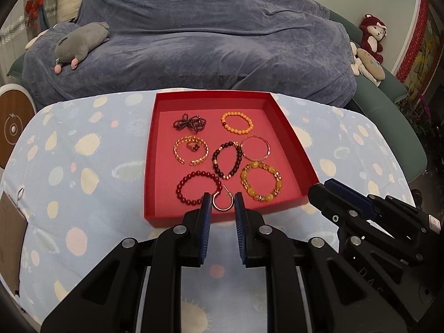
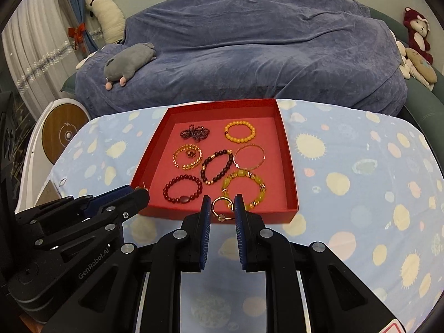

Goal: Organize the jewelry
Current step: 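Carry both hoop earrings toward the red box, then lower both hoop earrings into the red box and open both tools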

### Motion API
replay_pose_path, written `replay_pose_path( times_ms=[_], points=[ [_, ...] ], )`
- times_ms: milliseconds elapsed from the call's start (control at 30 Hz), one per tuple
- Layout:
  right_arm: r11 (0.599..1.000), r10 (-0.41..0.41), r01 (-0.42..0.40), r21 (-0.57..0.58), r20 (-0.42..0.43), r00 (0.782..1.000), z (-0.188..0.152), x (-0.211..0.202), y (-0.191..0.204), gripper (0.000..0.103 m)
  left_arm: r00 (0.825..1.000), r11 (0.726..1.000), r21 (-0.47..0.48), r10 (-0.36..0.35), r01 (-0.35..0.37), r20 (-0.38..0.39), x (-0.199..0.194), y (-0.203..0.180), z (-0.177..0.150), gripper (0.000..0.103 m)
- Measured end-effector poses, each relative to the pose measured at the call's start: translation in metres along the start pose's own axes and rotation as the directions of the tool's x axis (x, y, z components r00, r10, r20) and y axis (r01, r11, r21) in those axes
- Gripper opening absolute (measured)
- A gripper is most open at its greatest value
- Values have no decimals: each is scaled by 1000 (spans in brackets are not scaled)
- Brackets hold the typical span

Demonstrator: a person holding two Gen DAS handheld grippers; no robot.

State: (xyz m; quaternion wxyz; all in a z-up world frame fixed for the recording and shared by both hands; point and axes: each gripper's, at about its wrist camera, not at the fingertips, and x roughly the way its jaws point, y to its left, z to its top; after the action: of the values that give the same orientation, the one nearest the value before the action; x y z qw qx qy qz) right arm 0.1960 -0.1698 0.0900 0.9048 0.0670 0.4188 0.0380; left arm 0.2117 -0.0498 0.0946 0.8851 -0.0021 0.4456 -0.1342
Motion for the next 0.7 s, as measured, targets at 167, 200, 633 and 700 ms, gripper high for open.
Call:
replay_pose_path(
  times_ms=[167, 200, 633, 700],
  points=[
    [1000, -6, 6, -2, -1, 1000, 25, 31, -4, 16, 1000, 1000, -5, 14, -14, 1, 28, 7, 27, 17],
    [1000, -7, 7, -2, -4, 1000, 28, 37, -5, 16, 1000, 1000, -5, 18, -18, -2, 34, 9, 31, 17],
    [1000, -24, 23, -7, -44, 999, 48, 101, -7, 16, 998, 999, -7, 42, -42, -39, 96, 27, 55, 17],
    [1000, -27, 26, -11, -50, 998, 49, 107, -7, 16, 998, 999, -4, 43, -43, -44, 102, 27, 56, 17]
  ],
)
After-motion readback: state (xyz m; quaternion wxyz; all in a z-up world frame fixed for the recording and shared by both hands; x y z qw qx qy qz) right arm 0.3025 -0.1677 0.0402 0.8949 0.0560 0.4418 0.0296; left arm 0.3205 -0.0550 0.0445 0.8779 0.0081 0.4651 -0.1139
